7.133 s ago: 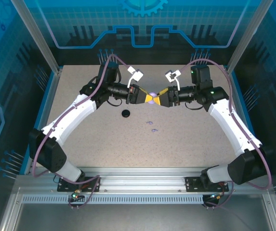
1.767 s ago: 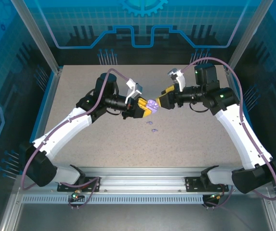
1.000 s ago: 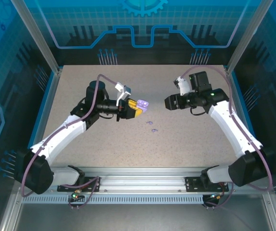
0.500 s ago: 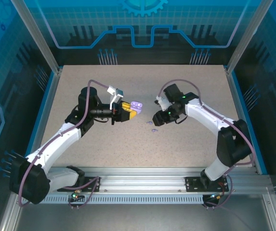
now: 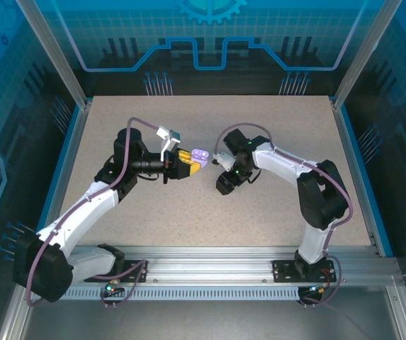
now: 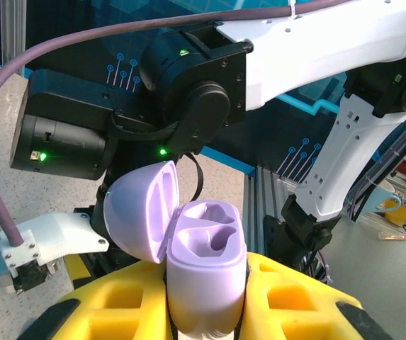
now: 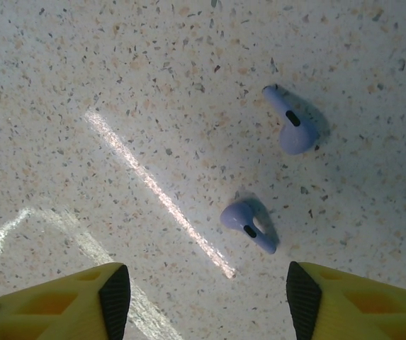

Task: Insert wireless bluetooth earbuds into charging case

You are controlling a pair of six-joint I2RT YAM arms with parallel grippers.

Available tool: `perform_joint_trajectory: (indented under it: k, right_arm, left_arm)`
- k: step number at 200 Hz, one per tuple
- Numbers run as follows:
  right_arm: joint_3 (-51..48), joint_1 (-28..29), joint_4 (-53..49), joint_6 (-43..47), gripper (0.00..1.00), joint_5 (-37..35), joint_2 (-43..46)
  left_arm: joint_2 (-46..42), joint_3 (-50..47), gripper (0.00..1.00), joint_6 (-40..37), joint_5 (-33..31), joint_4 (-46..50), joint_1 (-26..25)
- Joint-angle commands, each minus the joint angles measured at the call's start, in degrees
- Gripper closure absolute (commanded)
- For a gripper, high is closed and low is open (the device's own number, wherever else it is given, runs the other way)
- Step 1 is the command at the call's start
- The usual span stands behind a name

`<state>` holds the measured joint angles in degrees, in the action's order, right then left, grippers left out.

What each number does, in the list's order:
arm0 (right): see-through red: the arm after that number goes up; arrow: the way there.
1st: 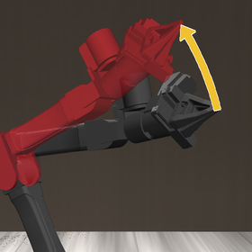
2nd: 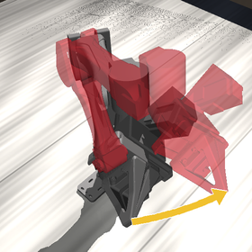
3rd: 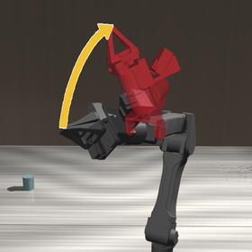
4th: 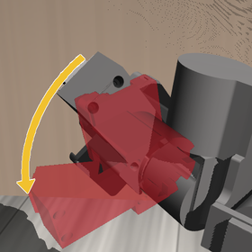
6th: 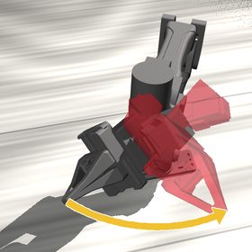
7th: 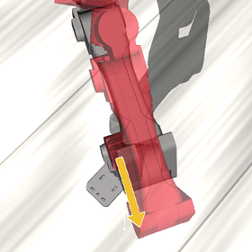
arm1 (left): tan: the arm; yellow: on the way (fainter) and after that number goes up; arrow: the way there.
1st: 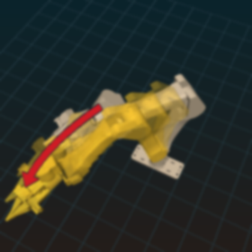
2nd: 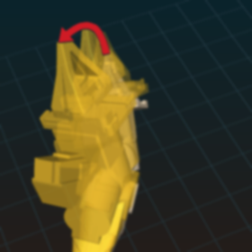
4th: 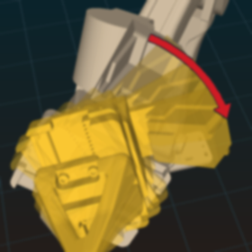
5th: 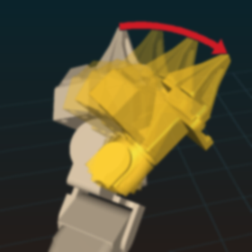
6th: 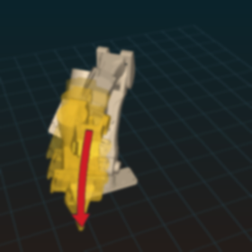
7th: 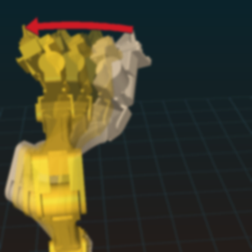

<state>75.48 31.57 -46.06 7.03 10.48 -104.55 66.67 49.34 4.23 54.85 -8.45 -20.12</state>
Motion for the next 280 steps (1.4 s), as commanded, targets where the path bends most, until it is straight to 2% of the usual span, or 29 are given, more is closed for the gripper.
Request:
perform_joint_trajectory:
  k: [1, 50, 108, 146, 207, 280]
  right_arm:
    - [2.0, 0.9, -2.6, 4.2, 0.37, -1.2, -2.3]
    - [3.4, 1.2, -4.0, 6.6, 0.39, 0.0, -5.9]
    - [3.3, 1.4, -2.0, 4.9, 0.46, -2.5, -8.6]
    - [3.2, 1.3, -1.3, 3.7, 0.57, -4.4, -9.7]
    - [2.6, -0.4, 0.9, -2.2, 0.68, -6.5, -9.6]
    - [1.5, -0.5, 1.4, -5.3, 0.71, -6.5, -8.5]
  left_arm:
    - [-1.4, -0.8, 0.9, 0.1, 0.1, -0.7, 0.8]
    - [-1.5, -0.6, 0.9, 0.1, 0.1, -0.3, 1.2]
    - [-1.5, -0.3, 0.9, -0.2, 0.1, 0.3, 1.5]
    - [-1.3, -0.2, 0.9, -0.1, 0.1, 0.6, 1.7]
    - [-1.1, 0.4, 0.9, -0.1, 0.2, 0.8, 1.9]
    - [-0.3, 1.2, 0.9, 0.1, 0.4, 1.0, 1.9]
